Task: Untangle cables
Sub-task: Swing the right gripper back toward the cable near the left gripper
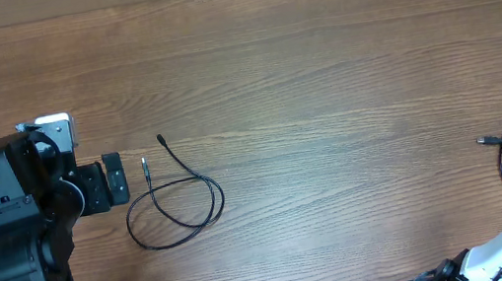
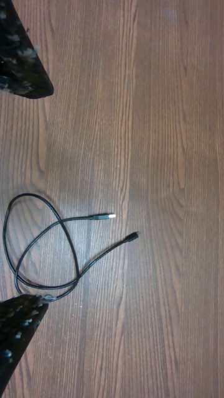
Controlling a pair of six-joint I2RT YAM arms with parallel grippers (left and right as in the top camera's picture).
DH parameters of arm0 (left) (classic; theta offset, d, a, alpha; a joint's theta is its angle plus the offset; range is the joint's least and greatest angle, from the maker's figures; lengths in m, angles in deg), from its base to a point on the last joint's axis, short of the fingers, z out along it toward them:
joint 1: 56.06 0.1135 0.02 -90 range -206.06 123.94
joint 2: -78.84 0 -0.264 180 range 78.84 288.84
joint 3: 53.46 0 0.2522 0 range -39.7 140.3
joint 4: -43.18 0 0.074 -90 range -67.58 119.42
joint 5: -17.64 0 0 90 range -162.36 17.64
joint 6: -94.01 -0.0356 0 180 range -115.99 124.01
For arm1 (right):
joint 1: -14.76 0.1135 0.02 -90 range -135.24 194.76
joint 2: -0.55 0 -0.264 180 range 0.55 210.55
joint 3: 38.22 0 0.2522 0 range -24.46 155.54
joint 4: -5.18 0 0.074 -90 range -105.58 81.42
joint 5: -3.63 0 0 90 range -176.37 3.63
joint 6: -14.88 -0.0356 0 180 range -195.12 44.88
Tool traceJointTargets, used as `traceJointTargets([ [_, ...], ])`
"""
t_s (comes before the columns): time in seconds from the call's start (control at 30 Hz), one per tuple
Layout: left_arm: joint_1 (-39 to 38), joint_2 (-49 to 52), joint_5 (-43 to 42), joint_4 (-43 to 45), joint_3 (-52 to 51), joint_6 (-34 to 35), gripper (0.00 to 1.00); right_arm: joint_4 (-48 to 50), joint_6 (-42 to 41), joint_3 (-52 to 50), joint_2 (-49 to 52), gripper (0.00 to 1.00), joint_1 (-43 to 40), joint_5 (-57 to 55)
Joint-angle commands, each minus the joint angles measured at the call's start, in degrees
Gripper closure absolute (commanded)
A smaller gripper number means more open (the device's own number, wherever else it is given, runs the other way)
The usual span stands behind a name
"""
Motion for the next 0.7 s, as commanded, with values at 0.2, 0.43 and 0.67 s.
traceJointTargets([
  [0.2,0.24,-0.02,0.35,0.17,0.22,0.96,0.01,1.49,-0.55,-0.52,0.17,0.96,0.52,1.79],
  [0.43,0.24,-0.02,0.33,0.17,0.22,0.96,0.00,2.38,0.31,-3.37,5.29,0.96,4.22,3.34],
  [0.67,0.24,-0.02,0.35,0.20,0.22,0.96,0.00,1.95,0.28,-5.03,10.62,0.96,7.15,3.26],
])
